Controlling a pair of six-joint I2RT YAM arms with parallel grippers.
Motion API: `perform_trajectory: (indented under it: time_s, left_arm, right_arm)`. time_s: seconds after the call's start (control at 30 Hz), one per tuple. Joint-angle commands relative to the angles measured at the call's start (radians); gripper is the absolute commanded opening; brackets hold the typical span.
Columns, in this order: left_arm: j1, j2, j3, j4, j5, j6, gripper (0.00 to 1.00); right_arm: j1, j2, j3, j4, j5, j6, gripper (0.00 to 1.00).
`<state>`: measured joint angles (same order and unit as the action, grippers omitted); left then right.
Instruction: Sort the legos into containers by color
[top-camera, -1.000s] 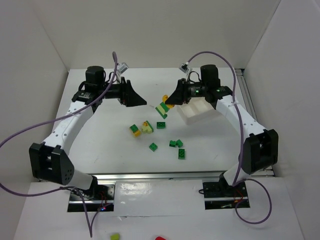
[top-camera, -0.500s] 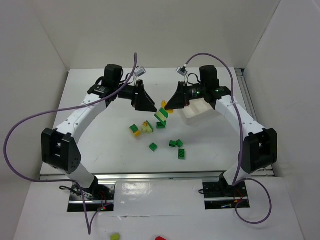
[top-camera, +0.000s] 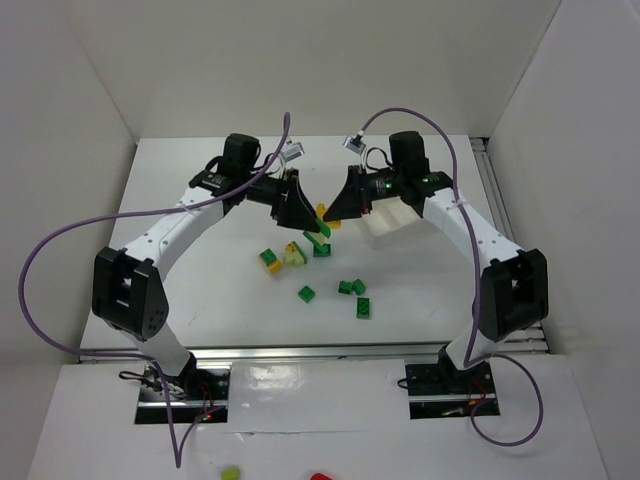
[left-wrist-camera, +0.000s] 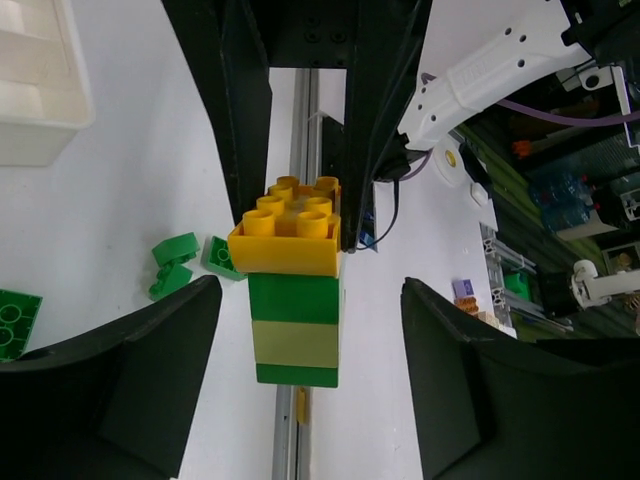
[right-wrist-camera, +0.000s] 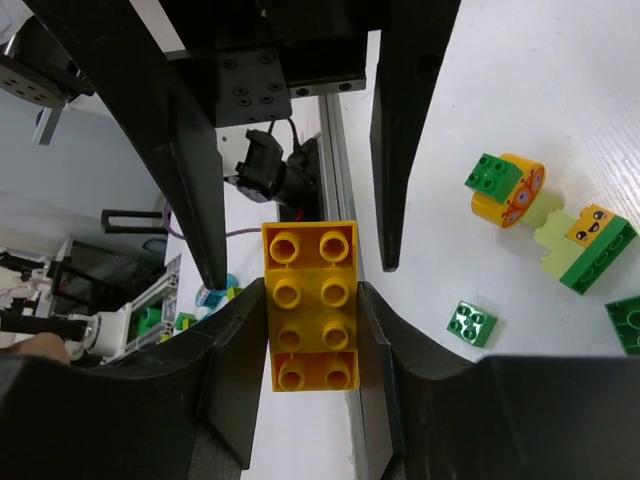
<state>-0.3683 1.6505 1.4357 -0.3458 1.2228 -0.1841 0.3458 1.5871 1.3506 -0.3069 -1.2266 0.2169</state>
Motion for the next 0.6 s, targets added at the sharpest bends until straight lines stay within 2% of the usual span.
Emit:
perform_trajectory:
  time_s: [0.0,0.1,0.2,0.27,0.3,0.37,0.4,0.57]
  left_arm:
    - [-0.004,0.005,0.022,0.013,0.064,0.040,0.81]
    - [-0.014,0.014,0.022,0.013,0.073,0.040,0.72]
    - [-0.014,0.023,0.022,0.013,0.083,0.040,0.56]
    - [-0.014,0.023,0.031,0.013,0.083,0.040,0.41]
    - [-0.014,0.023,0.031,0.013,0.083,0.040,0.24]
    - [-0.014,0.023,0.031,0.013,0.073,0.040,0.11]
    - [-0.014,0.023,0.031,0.004,0.073,0.040,0.00]
    - [0.008,0.023,0.022,-0.016,0.064,0.060,0.00]
  right_arm:
    - [0.018,0.011,0.055,0.037,0.001,0.006,0.16]
    - [0.018,0.020,0.055,0.037,0.010,0.006,0.16]
    - [0.036,0.030,0.064,0.037,0.010,0.006,0.16]
    - [0.036,0.030,0.076,0.016,0.019,-0.004,0.16]
    - [0.036,0.030,0.076,0.015,0.029,-0.004,0.16]
    - [0.036,0.030,0.076,0.006,0.051,-0.004,0.16]
    - [0.036,0.030,0.076,-0.003,0.071,-0.014,0.16]
    - [-0.050,-0.015,0.065,0.018,0.081,-0.002,0.14]
